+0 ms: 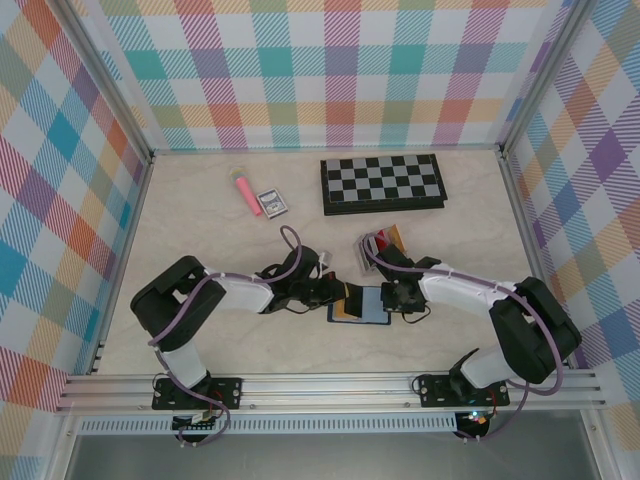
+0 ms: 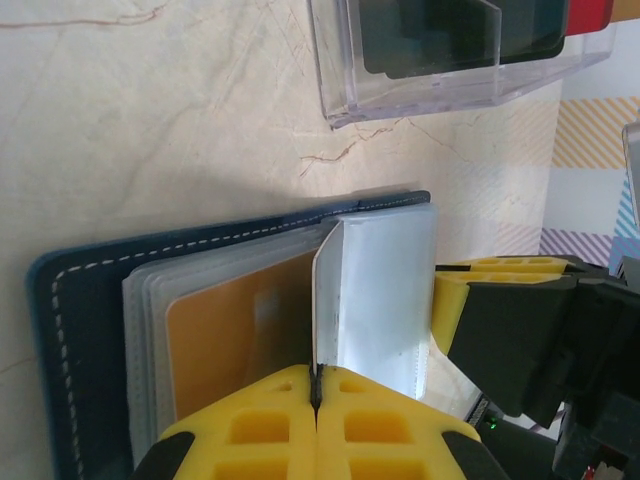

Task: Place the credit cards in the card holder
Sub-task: Insert the credit card into the card slot.

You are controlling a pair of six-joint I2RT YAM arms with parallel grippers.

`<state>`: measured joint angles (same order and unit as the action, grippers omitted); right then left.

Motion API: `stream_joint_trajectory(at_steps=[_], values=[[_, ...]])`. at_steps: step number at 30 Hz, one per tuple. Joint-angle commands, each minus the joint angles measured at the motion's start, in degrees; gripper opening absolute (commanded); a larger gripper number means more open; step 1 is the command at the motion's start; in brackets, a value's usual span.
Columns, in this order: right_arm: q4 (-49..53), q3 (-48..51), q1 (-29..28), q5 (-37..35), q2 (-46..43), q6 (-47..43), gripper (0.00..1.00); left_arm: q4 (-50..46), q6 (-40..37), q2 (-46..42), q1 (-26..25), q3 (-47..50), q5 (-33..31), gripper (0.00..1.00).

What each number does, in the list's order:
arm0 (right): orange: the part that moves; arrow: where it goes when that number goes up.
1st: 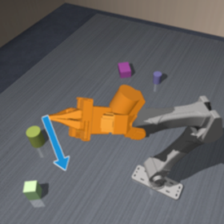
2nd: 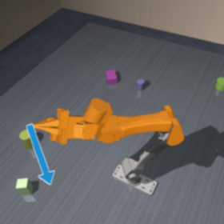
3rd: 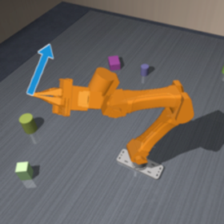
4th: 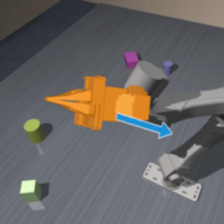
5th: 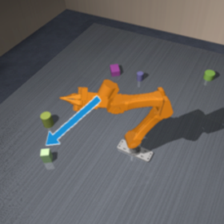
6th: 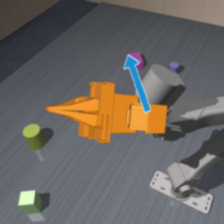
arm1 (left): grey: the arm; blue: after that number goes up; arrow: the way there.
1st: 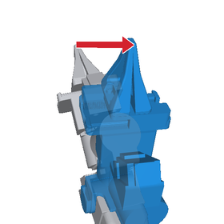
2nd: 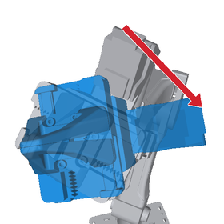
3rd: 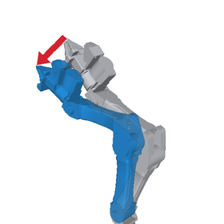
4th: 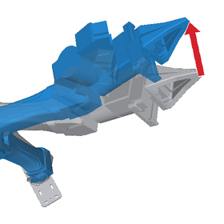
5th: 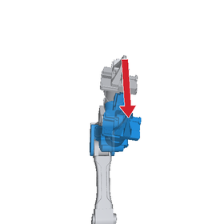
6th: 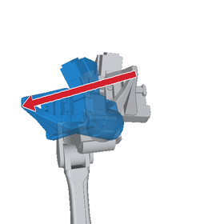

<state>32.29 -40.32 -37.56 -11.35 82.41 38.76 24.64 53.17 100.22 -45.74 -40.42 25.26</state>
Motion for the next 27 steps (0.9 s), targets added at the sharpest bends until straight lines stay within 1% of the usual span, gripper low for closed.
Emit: stream_joint_trajectory(at_steps=[1, 9, 14, 17, 23, 27], values=[[-1.9, 1.2, 0.1, 2.6, -0.3, 0.7, 0.16, 3.3, 1.5, 1.3, -1.4, -0.4, 1.1, 0.0], [-2.6, 1.6, 0.4, 4.0, -0.4, 0.9, 0.15, 0.3, 1.2, 1.5, -1.6, -0.5, -0.5, 0.0], [-3.8, 1.5, 0.3, 5.4, 0.1, 1.1, 0.14, -0.1, 0.6, 2.5, -2.7, -2.5, 2.2, 0.0], [-3.8, 1.7, 0.3, 5.3, 0.1, 1.4, 0.14, -4.2, -0.3, 2.9, -3.0, -4.2, 1.9, 0.0], [-4.0, 1.5, 0.3, 6.1, 0.1, 1.5, 0.14, -4.8, -0.2, 4.4, -3.5, -6.2, 2.0, 0.0], [-3.4, 1.5, 0.3, 5.3, -0.2, 1.8, 0.13, -8.5, -2.6, 4.9, -4.1, -8.0, 2.4, 0.0]])
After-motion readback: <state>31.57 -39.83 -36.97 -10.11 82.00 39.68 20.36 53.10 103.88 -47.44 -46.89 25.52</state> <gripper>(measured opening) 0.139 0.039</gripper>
